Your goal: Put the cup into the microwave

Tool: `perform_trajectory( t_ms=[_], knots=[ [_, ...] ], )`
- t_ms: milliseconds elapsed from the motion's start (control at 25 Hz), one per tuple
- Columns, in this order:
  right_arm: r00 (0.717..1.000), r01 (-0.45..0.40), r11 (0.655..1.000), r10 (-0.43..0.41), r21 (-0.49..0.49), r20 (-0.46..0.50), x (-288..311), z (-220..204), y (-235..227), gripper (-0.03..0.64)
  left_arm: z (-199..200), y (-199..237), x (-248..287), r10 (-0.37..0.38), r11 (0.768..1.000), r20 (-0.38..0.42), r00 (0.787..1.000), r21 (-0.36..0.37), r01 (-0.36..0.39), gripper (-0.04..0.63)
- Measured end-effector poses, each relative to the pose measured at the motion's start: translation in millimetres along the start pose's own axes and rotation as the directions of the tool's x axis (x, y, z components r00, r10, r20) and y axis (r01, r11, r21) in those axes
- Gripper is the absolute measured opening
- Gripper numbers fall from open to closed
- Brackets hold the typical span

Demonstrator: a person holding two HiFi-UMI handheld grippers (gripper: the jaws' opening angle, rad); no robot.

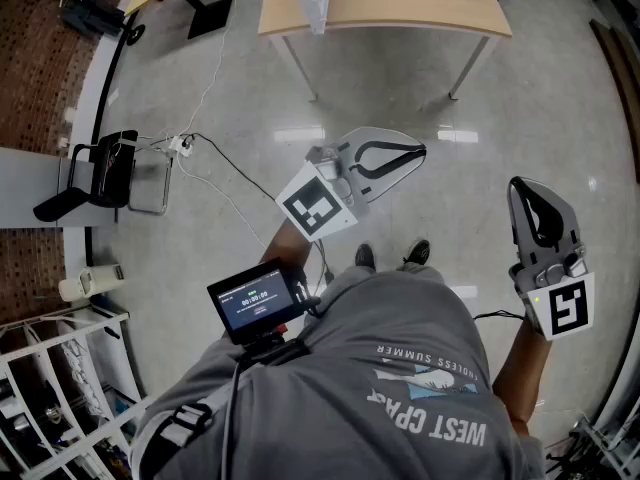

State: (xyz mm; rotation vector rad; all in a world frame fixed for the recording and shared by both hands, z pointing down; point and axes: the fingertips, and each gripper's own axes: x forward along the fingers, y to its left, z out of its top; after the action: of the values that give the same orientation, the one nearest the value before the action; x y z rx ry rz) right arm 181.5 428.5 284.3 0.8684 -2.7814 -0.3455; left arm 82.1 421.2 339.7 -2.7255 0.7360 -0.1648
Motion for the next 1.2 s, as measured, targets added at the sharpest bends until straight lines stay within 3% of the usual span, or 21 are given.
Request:
perform_trajectory(
  t_ms=[480, 760, 960, 1200],
  knots=[
    [1.0, 0.008, 1.0, -0.008, 0.022, 0.008, -6, -3, -9, 0.018, 2, -2, 8, -0.014, 1.0, -0.018, 1.0, 0.004, 0.014, 0.023],
    [1.0, -0.022, 0.998, 0.021, 0.062, 0.013, -12, 14, -36, 0.021, 26, 12, 28, -0.016, 1.0, -0.026, 1.0, -0.005, 0.016, 0.023],
    [0.999, -0.011, 0.995, 0.006, 0.101, 0.045, -39, -38, -79, 0.021, 1, -4, 87, -0.024, 1.0, -0.064, 0.998, 0.001, 0.024, 0.023],
    [0.998, -0.019, 0.995, 0.012, 0.097, 0.062, -41, -67, -128, 0.021, -14, 8, 132, -0.025, 0.999, -0.114, 0.993, 0.037, 0.029, 0.023]
  ],
)
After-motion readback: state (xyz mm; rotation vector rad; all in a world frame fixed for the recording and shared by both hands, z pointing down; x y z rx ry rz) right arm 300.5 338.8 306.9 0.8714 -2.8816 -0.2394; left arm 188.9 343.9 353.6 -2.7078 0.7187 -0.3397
